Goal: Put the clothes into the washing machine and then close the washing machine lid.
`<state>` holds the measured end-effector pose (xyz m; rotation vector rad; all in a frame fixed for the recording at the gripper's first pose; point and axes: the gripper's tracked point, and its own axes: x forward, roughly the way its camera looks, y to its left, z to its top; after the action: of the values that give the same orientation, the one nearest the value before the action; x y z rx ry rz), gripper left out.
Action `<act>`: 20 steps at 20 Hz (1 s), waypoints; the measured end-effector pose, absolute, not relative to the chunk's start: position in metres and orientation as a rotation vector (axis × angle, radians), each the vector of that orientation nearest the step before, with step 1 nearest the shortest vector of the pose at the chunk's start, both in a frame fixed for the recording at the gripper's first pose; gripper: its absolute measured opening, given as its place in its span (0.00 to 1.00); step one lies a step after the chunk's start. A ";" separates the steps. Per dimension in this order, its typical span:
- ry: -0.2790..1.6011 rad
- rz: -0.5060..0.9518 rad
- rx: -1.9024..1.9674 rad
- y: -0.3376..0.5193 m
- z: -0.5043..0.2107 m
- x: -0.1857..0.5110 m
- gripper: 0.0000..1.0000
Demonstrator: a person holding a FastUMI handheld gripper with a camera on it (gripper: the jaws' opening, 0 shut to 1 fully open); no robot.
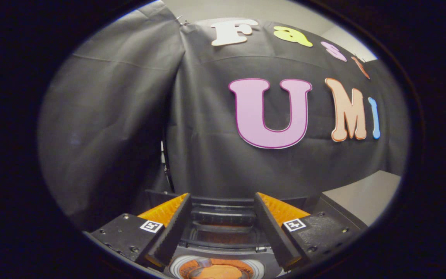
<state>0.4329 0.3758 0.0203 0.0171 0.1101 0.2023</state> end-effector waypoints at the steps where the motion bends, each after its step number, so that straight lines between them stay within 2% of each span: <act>1: 0.114 0.189 0.034 0.374 0.022 0.446 0.98; 10: 0.208 0.199 0.113 0.403 -0.026 0.535 0.97; 13: 0.237 0.201 0.107 0.405 -0.039 0.546 0.97; 20: 0.171 0.156 0.033 0.396 -0.036 0.544 0.96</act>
<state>0.5442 0.3959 -0.0364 0.0329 0.1712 0.1560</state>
